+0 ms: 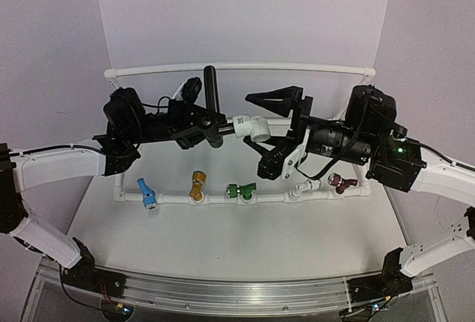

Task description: Install the water faucets

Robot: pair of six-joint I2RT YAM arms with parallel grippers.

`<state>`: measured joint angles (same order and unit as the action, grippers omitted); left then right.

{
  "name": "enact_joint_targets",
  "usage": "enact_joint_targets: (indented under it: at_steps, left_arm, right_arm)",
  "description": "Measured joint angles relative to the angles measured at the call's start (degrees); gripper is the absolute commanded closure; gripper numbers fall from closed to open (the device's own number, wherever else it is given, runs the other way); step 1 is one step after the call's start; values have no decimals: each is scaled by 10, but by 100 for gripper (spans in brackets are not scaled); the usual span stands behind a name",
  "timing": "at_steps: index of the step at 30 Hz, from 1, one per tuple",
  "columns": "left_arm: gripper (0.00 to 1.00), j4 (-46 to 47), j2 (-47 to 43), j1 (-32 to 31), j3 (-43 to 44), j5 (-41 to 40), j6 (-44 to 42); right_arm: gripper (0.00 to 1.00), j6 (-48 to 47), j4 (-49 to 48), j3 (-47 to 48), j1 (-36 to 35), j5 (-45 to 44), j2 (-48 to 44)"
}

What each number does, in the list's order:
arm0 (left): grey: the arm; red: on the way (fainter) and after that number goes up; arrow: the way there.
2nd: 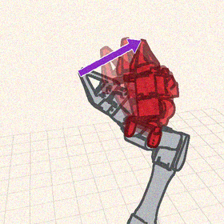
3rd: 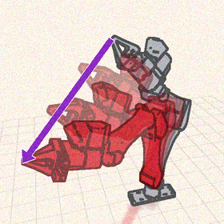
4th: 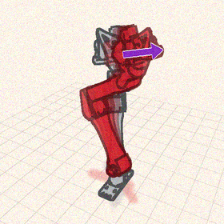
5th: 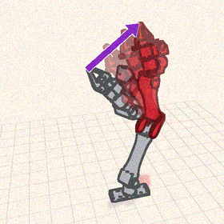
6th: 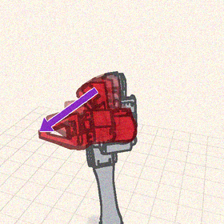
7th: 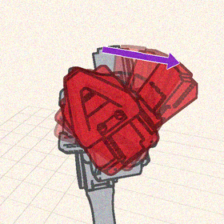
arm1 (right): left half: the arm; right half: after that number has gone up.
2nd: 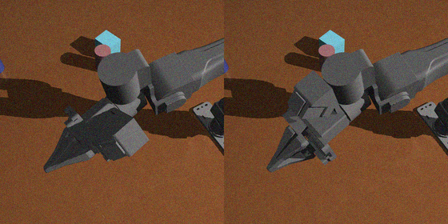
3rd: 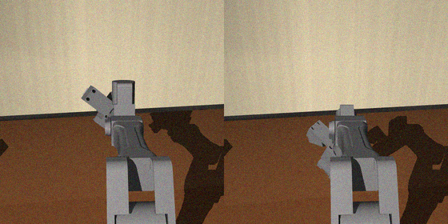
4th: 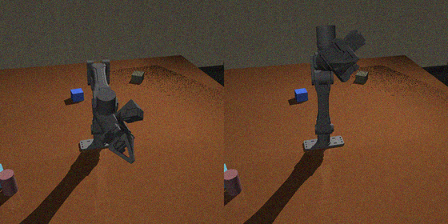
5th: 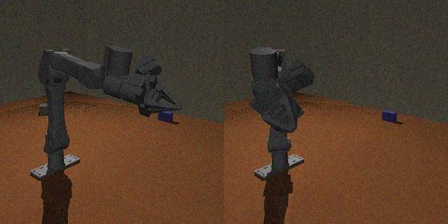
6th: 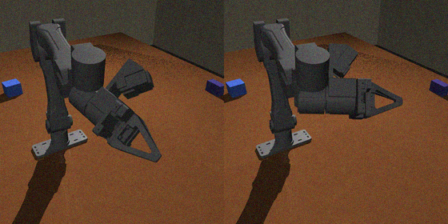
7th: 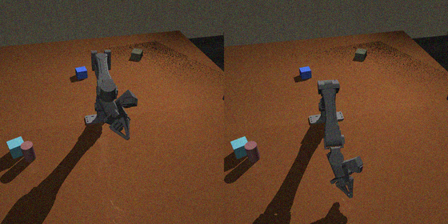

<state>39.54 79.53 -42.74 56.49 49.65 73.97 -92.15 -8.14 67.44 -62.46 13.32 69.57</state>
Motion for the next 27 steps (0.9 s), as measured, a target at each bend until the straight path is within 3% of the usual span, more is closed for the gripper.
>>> enact_joint_targets:
  at_steps: [16,27]
  left_arm:
    - [100,-131,4,-1,4,-3,-81]
    - [100,-141,3,-1,5,12,-101]
  right_arm:
    - [18,42,22,43,-22,10,5]
    - [15,93,44,75,-21,-26,20]
